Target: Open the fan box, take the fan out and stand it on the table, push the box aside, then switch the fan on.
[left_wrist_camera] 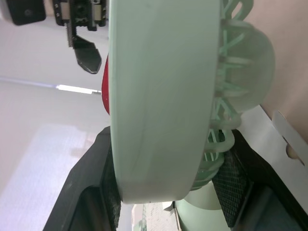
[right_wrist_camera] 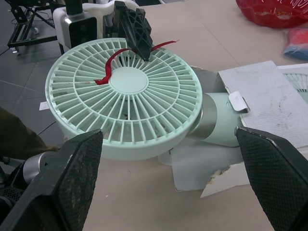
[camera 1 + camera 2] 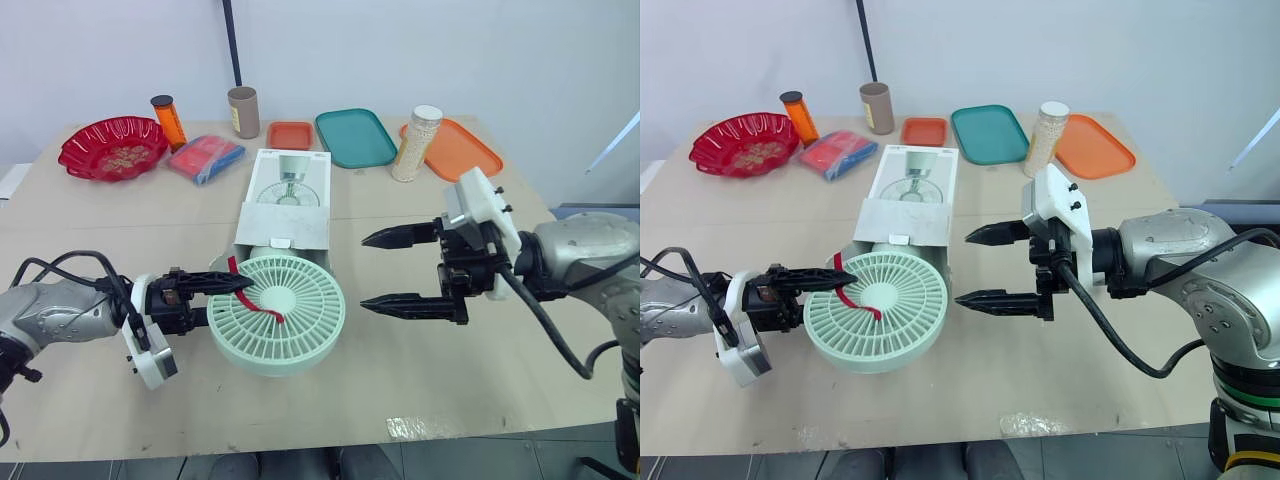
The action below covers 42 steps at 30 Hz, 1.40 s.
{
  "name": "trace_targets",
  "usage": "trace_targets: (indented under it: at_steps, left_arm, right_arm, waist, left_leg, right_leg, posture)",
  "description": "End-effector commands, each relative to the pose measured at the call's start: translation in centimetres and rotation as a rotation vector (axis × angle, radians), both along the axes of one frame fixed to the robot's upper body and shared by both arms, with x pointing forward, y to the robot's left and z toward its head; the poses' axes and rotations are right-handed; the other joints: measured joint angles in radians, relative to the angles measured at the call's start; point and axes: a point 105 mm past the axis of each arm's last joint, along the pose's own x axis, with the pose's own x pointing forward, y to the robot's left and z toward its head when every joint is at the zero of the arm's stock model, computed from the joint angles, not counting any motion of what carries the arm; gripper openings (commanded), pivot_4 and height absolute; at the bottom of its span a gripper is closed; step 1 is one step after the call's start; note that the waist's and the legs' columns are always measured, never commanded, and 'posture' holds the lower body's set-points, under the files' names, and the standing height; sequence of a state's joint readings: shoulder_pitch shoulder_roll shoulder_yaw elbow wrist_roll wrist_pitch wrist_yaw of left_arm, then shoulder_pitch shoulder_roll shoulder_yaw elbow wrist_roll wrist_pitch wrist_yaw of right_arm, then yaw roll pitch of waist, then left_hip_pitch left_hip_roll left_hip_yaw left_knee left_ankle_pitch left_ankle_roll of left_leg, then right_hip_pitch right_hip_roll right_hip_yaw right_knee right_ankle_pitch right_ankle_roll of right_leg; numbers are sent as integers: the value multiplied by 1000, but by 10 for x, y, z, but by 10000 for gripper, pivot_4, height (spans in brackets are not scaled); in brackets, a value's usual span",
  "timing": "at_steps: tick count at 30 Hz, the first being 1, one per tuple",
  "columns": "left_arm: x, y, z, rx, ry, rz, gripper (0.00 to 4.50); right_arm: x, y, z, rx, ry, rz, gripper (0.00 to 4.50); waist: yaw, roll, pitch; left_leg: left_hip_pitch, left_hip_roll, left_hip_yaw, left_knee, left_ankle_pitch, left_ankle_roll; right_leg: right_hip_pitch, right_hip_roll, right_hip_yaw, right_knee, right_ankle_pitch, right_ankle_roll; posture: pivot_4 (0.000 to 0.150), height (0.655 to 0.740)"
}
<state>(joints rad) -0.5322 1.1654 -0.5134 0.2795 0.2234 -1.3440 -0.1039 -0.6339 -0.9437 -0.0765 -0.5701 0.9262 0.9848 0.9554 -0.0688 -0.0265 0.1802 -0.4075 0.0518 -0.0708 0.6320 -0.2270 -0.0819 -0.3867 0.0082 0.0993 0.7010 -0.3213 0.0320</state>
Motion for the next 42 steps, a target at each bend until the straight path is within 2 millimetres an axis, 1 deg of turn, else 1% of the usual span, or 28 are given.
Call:
trace_targets:
  at_steps: [1,6,8,11,12,18,22,23,26,29,32,34,37,39,42]
  left_arm:
    - [1,-6,28,-136,117,54,22859]
    - [5,-9,47,-185,238,98,22859]
    - [9,-6,52,-216,346,144,22859]
    - [1,-6,47,-187,476,153,22859]
    - [-1,-7,48,-192,505,151,22859]
    - [-4,-1,67,-259,617,208,22859]
    - [-7,5,76,-299,688,257,22859]
    - [-9,7,77,-306,710,270,22859]
    - [-24,19,64,-299,769,341,22859]
    - [-31,27,62,-333,793,406,22859]
    - [-36,31,65,-394,805,449,22859]
    - [-42,31,69,-414,791,474,22859]
    - [-49,35,72,-443,780,527,22859]
    - [-55,43,70,-466,779,585,22859]
    - [-65,63,70,-543,774,702,22859]
  right_arm:
    - [-3,1,6,4,-56,6,45000]
    - [1,-1,12,17,-66,-22,45000]
    - [2,-3,13,19,-69,-33,45000]
    - [5,-4,13,19,-80,-53,45000]
    - [6,-4,12,20,-84,-62,45000]
    - [10,-9,12,19,-96,-84,45000]
    - [13,-10,19,45,-98,-90,45000]
    - [13,-11,20,53,-96,-92,45000]
    - [14,-12,28,107,-71,-87,45000]
    - [15,-10,33,147,-55,-79,45000]
    - [15,-7,41,207,-29,-69,45000]
    - [14,0,47,253,-1,-40,45000]
    - [11,8,50,271,19,0,45000]
    - [5,14,51,270,19,39,45000]
    - [3,17,54,278,23,63,45000]
  waist:
    - [0,0,0]
    - [0,0,0]
    - [-1,0,0]
    - [-6,0,0]
    - [-6,0,0]
    - [-5,1,1]
    - [-5,1,1]
    - [-5,1,1]
    - [-9,1,1]
    - [-6,2,2]
    - [-5,2,2]
    - [-5,1,1]
    - [-5,1,2]
    - [-6,2,2]
    - [-8,2,2]
  left_leg:
    - [0,0,0,0,0,0]
    - [0,0,0,1,0,0]
    - [0,0,0,1,0,0]
    - [0,1,0,1,-1,1]
    - [0,1,0,1,-1,2]
    - [0,1,0,2,-1,2]
    - [0,1,0,2,-2,3]
    - [0,1,0,2,-2,3]
    - [1,2,2,2,-4,6]
    - [1,3,3,2,-4,7]
    - [1,2,2,3,-4,7]
    - [1,2,2,3,-4,7]
    - [1,2,2,3,-4,7]
    - [1,2,2,3,-4,7]
    - [1,3,2,3,-5,8]
  right_leg:
    - [0,0,0,0,0,0]
    - [0,1,0,0,0,0]
    - [0,1,0,0,0,0]
    - [0,2,0,0,0,-1]
    - [0,2,1,0,-1,-1]
    - [1,2,1,-1,-1,-1]
    - [1,3,1,-1,-1,0]
    - [1,3,1,-1,-1,-1]
    - [0,3,2,-1,-2,-1]
    - [0,4,2,-1,-2,-2]
    - [1,4,2,0,-2,-2]
    - [2,3,2,0,-2,-2]
    - [2,3,2,-1,-2,-2]
    - [1,3,2,-1,-3,-2]
    - [1,4,2,-1,-3,-3]
  posture:
    - [1500,7400]
    - [1500,7400]
    - [1500,7400]
    - [1500,7400]
    - [1500,7400]
    - [1500,7400]
    - [1500,7400]
    - [1500,7400]
    - [1500,7400]
    - [1500,7400]
    - [1500,7400]
    - [1500,7400]
    - [1500,7400]
    - [1500,7400]
    - [1500,7400]
